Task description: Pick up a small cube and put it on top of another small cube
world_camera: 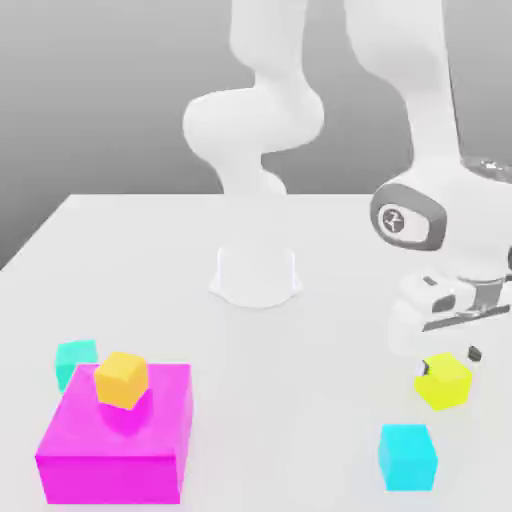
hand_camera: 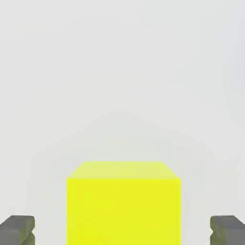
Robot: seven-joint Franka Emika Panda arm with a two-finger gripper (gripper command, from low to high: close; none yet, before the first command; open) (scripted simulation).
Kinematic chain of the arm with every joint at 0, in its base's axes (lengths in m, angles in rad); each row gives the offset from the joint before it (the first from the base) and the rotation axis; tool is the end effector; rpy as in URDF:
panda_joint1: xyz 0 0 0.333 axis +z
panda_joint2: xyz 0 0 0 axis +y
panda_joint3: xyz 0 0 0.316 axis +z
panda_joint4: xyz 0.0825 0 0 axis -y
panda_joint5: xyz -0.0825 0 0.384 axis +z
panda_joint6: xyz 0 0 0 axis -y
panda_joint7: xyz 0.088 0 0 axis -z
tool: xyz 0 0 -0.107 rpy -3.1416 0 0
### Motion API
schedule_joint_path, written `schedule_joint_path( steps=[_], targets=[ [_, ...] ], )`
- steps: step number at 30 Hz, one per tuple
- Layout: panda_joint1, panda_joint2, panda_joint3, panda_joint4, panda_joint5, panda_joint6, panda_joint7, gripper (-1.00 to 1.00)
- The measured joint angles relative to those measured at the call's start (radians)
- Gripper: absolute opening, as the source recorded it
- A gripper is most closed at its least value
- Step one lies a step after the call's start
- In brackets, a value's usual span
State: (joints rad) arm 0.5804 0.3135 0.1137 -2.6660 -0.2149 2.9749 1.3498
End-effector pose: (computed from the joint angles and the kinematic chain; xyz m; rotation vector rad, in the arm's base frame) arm 0.2995 0.2745 0.1362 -3.0621 0.6996 -0.0015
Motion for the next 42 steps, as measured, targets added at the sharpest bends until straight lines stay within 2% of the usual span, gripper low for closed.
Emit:
schedule_joint_path(
  steps=[7, 13, 15, 26, 39, 42],
  targets=[
    [0.001, -0.001, -0.001, 0.0, -0.002, 0.001, 0.002, -1.0],
    [-0.047, -0.192, 0.077, -0.036, 0.136, -0.151, -0.102, -1.0],
    [-0.077, -0.228, 0.069, -0.033, 0.167, -0.17, -0.151, -1.0],
    [-0.514, -0.382, -0.154, -0.055, 0.165, -0.267, -0.592, -1.0],
    [-0.884, -0.493, -0.554, -0.098, 0.053, -0.336, -1.058, -1.0],
    [-0.909, -0.481, -0.6, -0.114, 0.064, -0.344, -1.125, -1.0]
  ],
)
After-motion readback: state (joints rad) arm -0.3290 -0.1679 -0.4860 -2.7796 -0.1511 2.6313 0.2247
